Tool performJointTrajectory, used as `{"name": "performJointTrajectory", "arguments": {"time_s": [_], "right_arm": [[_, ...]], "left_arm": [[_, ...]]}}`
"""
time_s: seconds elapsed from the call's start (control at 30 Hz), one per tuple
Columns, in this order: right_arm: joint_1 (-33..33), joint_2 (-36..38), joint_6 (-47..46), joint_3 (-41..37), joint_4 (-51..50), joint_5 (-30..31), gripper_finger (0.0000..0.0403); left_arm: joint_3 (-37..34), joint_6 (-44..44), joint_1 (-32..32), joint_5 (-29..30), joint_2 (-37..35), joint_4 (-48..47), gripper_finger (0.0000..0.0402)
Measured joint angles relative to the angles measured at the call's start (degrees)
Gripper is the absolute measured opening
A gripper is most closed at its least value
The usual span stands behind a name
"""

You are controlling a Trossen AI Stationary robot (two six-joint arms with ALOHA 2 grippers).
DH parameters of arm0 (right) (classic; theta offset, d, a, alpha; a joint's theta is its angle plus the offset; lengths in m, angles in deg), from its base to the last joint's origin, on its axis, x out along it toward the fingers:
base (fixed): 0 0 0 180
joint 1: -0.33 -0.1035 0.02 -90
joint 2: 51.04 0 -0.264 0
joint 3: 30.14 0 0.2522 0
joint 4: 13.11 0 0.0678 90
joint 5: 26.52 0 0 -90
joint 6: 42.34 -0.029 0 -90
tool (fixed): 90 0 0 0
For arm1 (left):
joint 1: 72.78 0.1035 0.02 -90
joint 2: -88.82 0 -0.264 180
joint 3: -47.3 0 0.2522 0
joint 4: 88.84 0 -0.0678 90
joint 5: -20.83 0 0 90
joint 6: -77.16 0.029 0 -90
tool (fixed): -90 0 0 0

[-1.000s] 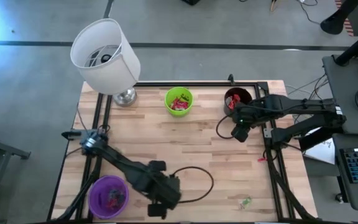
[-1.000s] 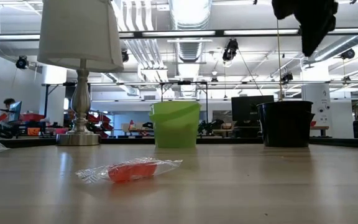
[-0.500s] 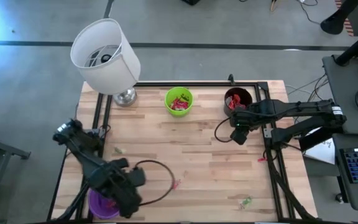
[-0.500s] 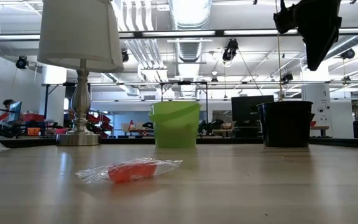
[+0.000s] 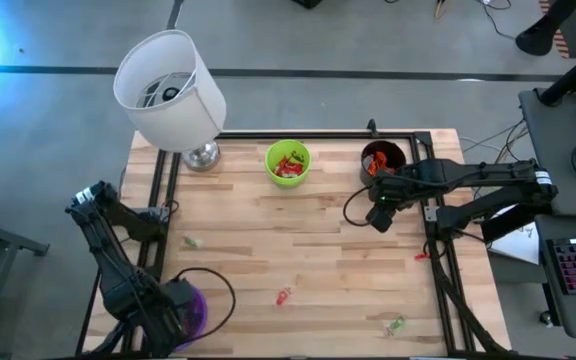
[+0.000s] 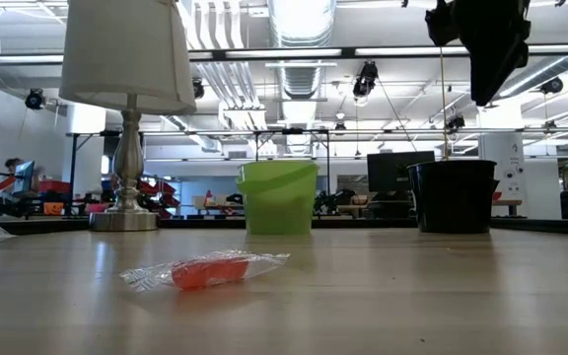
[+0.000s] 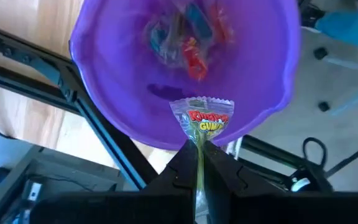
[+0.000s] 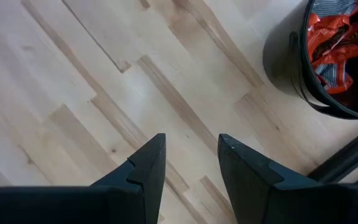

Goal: Sort candy
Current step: Put the green gummy candy into the violet bucket, then put the bottom right green gummy candy into the violet bucket

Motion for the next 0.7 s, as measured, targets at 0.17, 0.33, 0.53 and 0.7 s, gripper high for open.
{"name": "performJointTrajectory", "arguments": {"time_s": [0.17,0.33,0.53,0.7], "right_arm": [[0.00,0.00,0.00,0.47,0.25,-0.21,0.0139],[-0.02,0.00,-0.02,0.79,1.40,-0.52,0.0139],[-0.11,0.00,0.44,2.33,1.47,-5.87,0.0139],[-2.21,0.00,0.79,4.18,1.55,-15.02,0.0139]], "left_arm": [[-0.34,0.84,-0.11,0.08,0.22,0.28,0.0012],[-0.23,0.75,0.29,0.08,0.22,0.60,0.0044],[-0.23,0.32,0.29,2.65,0.22,0.72,0.0090],[-0.23,1.87,0.36,12.88,0.22,0.74,0.0112]]}}
